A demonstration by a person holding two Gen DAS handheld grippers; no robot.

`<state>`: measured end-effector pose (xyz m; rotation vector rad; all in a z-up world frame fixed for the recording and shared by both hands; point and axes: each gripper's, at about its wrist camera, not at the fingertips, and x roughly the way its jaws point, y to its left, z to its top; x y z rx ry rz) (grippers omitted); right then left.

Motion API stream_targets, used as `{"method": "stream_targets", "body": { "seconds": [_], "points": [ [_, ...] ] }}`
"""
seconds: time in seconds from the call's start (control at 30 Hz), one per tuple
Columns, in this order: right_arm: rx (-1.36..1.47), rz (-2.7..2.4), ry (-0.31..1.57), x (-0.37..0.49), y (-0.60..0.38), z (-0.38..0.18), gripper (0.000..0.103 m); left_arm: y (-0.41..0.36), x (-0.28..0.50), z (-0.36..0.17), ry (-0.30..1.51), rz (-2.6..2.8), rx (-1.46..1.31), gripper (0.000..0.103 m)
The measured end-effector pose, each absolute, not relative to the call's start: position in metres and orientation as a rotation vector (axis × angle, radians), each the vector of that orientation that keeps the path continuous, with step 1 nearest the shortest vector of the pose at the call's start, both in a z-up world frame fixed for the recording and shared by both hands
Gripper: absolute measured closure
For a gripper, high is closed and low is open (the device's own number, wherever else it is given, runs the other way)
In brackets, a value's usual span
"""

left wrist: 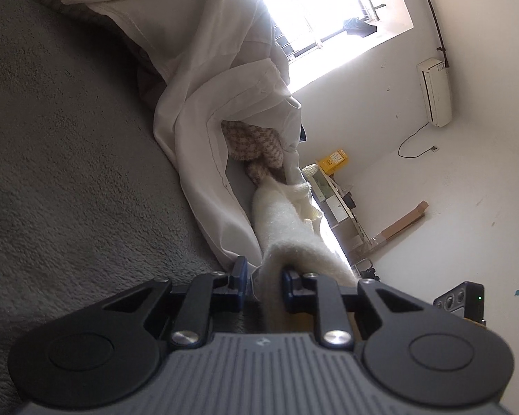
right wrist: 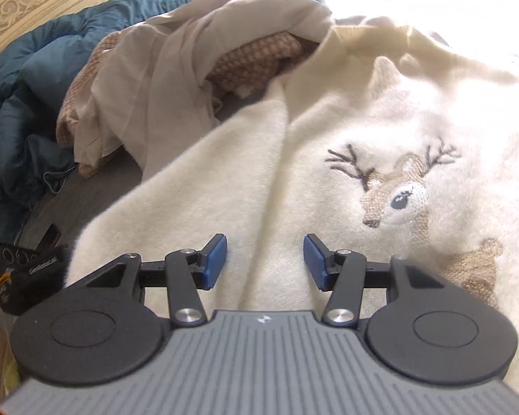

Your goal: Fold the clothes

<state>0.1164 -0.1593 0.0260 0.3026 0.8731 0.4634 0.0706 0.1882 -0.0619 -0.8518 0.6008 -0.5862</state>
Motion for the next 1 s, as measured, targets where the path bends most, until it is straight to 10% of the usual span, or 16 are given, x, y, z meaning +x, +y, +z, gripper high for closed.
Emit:
{"method": "stream_targets", "body": {
  "seconds": [0.1, 0.17, 0.27, 0.8, 1.0],
  "points": [
    [0.390, 0.410, 0.910, 0.132, -0.171, 0.011, 0.056, 0.187, 0.073, -0.060, 0.601, -0.589, -0.858, 0.082],
    [0.396, 0.460, 0.926, 0.130, -0.165, 0.011, 0.085, 0.187, 0.074, -0.060, 0.601, -0.591, -0.863, 0.082],
    [0.345, 0.464, 0.916, 0.122, -0.156, 0.014, 0.098, 0.187, 0.074, -0.059, 0.600, -0.591, -0.862, 0.082],
    [0.286, 0.346, 0.852, 0.115, -0.163, 0.006, 0.097, 0.190, 0.070, -0.052, 0.619, -0.594, -0.856, 0.077],
    [0.299, 0.290, 0.826, 0.097, -0.171, 0.026, 0.073, 0.218, 0.001, -0.029, 0.557, -0.517, -0.873, 0.056]
  ]
}}
